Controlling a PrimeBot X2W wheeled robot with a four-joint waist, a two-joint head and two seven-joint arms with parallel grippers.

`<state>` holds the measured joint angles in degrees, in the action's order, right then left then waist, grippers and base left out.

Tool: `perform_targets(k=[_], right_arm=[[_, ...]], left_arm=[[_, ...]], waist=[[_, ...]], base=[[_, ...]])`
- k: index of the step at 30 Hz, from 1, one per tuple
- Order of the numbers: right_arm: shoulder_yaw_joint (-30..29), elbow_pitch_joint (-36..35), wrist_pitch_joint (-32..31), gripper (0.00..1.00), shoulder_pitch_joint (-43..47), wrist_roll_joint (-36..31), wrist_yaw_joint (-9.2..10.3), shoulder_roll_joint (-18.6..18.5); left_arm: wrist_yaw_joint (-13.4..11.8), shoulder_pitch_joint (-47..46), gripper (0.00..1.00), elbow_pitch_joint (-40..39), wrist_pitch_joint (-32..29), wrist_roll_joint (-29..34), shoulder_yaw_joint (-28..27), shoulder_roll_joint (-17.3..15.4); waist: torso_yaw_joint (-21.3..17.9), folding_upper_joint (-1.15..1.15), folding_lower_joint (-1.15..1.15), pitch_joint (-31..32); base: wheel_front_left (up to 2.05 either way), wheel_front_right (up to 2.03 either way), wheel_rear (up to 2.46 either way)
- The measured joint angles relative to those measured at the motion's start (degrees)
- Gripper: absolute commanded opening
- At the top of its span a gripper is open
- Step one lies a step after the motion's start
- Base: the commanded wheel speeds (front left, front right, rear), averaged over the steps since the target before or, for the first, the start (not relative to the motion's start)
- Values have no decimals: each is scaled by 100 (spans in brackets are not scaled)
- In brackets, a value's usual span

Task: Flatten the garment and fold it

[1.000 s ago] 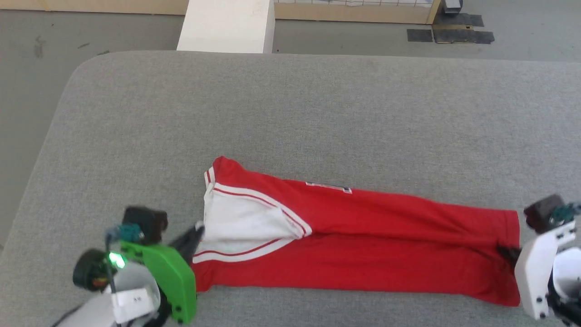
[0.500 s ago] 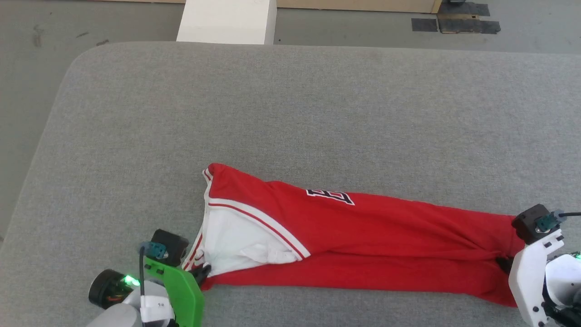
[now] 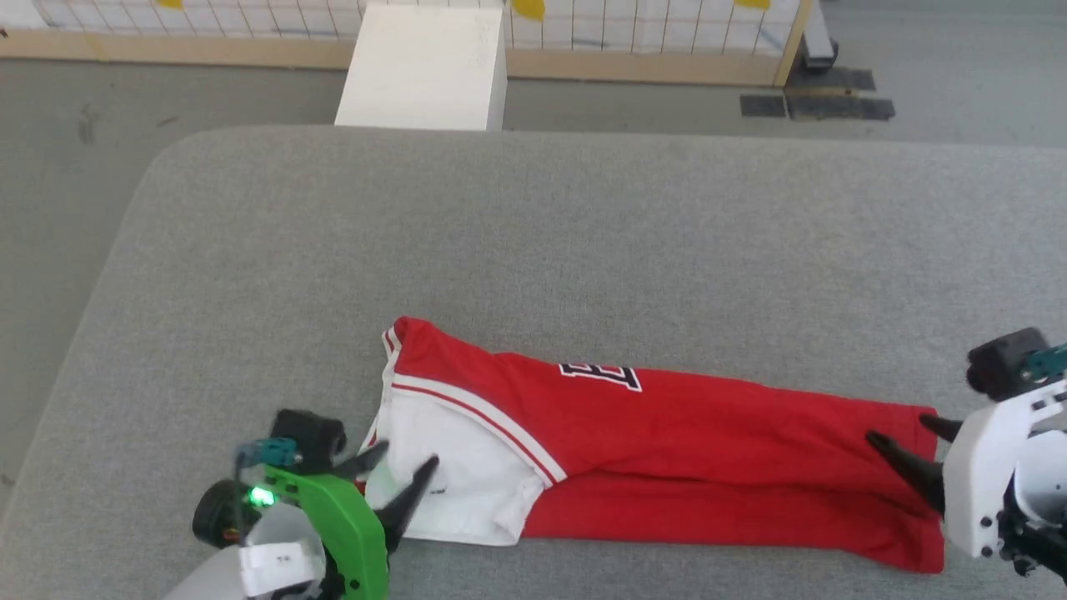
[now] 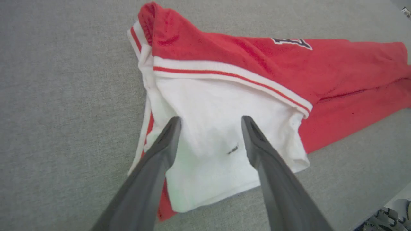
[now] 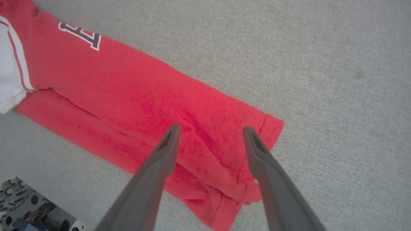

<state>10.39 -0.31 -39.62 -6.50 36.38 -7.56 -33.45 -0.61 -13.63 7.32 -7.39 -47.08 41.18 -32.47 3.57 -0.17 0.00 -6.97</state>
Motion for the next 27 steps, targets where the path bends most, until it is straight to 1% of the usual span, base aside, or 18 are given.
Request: perform_targets(k=[3, 6, 9, 11, 13, 15, 16, 18, 21, 24, 27], right_arm=[[-356, -182, -87, 100, 131, 42, 0, 224], [-790, -271, -101, 100, 279, -62, 0, 524], [-1257, -292, -129, 100, 432, -194, 0, 995], [-1573, -261, -143, 100, 562, -315, 0, 1395], [-1830, -213, -146, 100, 644, -485, 0, 1724], [-2087, -124, -143, 100, 686, -654, 0, 2018], [-2237, -64, -116, 100, 696, -750, 0, 2175], [-2488, 38, -37, 100, 696, -942, 0, 2472], [-2808, 226, 33, 100, 691, -1237, 0, 2754], [-3088, 448, 90, 100, 662, -1512, 0, 2889], [-3333, 710, 171, 100, 568, -1656, 0, 2976]], left_arm=[[-33, 4, 100, -77, 447, -23, -235, 11], [-216, 8, 100, -115, 1029, -19, -516, 97], [-447, 16, 100, -109, 1649, 169, -722, 241], [-609, 67, 100, -75, 1976, 281, -880, 357], [-710, 178, 100, -96, 2151, 283, -1169, 519], [-794, 276, 100, -208, 2192, 455, -1546, 688], [-847, 330, 100, -370, 2195, 721, -1826, 805], [-870, 460, 100, -680, 2212, 1399, -2318, 1005], [-829, 776, 100, -1038, 2212, 2275, -2784, 1352], [-701, 1034, 100, -1274, 2213, 2962, -3058, 1671], [-588, 1177, 100, -1370, 2213, 3506, -3208, 1869]], waist=[[-9, 0, 0, 105], [-9, 0, 0, 173], [3, 0, 0, 197], [8, 0, 0, 192], [8, 0, 0, 180], [14, 0, 0, 163], [21, 0, 0, 151], [35, 0, 0, 120], [55, 0, 0, 72], [81, 0, 0, 15], [111, 0, 0, -46]], base=[[0, 0, 0], [0, 0, 0], [0, 0, 0], [0, 0, 0], [0, 0, 0], [0, 0, 0], [0, 0, 0], [0, 0, 0], [0, 0, 0], [0, 0, 0], [0, 0, 0]])
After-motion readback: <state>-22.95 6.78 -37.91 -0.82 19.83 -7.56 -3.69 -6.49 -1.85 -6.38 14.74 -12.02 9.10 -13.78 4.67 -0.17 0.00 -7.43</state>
